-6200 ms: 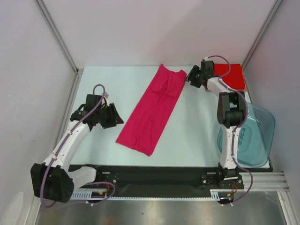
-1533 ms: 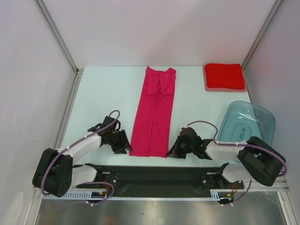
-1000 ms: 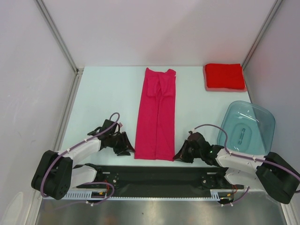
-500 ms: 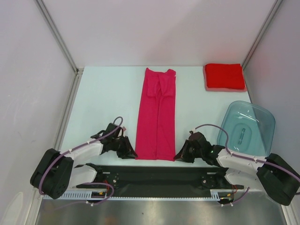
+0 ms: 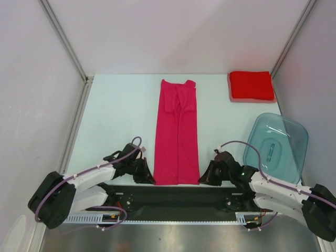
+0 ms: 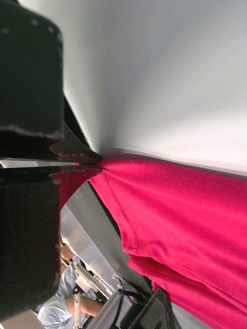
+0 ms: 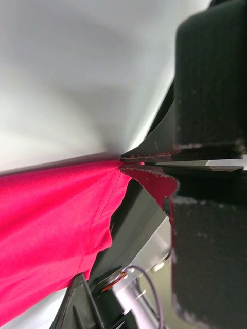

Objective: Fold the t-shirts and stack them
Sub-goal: Fold the tshirt

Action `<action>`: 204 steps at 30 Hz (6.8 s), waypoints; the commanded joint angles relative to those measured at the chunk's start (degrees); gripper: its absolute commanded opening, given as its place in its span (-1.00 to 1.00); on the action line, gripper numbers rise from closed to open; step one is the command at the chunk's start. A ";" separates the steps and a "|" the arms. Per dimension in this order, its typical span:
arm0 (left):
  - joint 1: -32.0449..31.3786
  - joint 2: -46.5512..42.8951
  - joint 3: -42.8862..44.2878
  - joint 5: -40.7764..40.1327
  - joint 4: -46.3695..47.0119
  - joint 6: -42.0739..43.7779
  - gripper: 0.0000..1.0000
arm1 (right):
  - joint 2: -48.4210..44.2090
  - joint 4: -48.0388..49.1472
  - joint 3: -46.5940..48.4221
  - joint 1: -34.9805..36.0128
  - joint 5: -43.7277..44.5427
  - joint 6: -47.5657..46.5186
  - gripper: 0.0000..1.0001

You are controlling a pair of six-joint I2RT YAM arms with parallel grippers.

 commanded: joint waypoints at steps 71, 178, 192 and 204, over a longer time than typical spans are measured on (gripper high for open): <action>23.05 62.73 84.04 4.28 -22.27 16.98 -0.98 | 73.73 -22.32 84.55 -36.13 -22.97 -35.84 -1.00; 14.88 65.71 86.05 -6.35 -8.64 35.43 -0.75 | 58.18 -20.65 68.91 -25.14 -14.09 -31.80 -0.95; 15.23 64.77 96.17 -13.99 -15.23 41.32 -0.65 | 56.51 -25.40 72.88 -25.84 -12.51 -33.91 -0.95; 14.35 43.48 66.94 -1.89 -4.19 35.10 -0.70 | 54.76 -16.87 63.21 -24.09 -17.87 -30.84 -0.94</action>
